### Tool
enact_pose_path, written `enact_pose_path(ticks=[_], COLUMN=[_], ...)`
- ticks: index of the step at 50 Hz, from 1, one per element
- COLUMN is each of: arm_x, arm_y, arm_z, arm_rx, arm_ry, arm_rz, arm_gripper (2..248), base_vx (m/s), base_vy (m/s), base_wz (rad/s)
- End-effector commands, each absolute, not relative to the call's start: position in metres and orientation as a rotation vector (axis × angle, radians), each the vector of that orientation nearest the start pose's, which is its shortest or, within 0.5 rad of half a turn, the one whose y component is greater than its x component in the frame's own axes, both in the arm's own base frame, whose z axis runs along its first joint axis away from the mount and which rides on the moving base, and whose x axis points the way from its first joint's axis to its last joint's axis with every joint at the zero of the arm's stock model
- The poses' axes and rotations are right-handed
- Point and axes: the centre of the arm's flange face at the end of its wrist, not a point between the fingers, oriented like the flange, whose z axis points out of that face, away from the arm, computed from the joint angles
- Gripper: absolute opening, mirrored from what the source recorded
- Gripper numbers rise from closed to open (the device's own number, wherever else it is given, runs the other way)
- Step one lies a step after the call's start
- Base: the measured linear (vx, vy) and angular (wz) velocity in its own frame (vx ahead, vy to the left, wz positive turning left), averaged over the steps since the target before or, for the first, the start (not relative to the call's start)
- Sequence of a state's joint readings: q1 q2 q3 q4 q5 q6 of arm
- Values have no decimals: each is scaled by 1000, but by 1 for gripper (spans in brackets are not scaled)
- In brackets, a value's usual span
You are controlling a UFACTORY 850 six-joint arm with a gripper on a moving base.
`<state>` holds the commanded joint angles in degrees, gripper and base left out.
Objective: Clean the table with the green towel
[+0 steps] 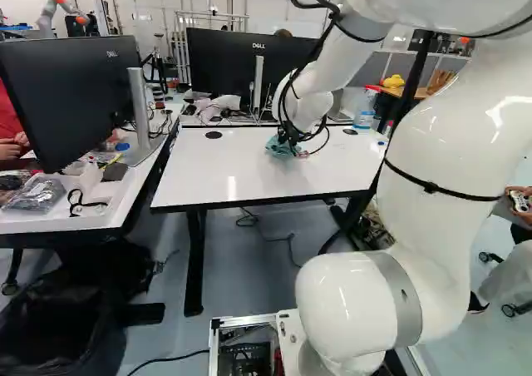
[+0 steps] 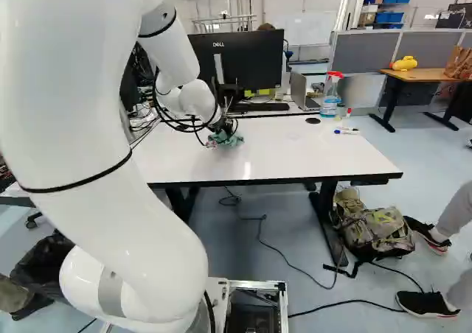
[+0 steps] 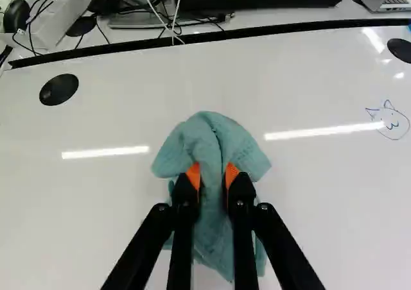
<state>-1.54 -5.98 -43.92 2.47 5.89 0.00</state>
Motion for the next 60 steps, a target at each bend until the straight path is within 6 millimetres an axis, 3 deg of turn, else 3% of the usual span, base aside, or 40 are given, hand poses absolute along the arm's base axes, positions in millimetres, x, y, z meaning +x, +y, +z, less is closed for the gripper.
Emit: enact_pose_path(ticks=[42, 60], arm_x=[525, 539], arm_y=[-65, -95], arm_z=[491, 490], arm_rx=[-2872, -2882], arm_ry=[242, 316], arm_rz=[-1342, -1357], arm_gripper=[61, 61], base_vx=[0, 0], base_vy=[0, 0], base_wz=[0, 0])
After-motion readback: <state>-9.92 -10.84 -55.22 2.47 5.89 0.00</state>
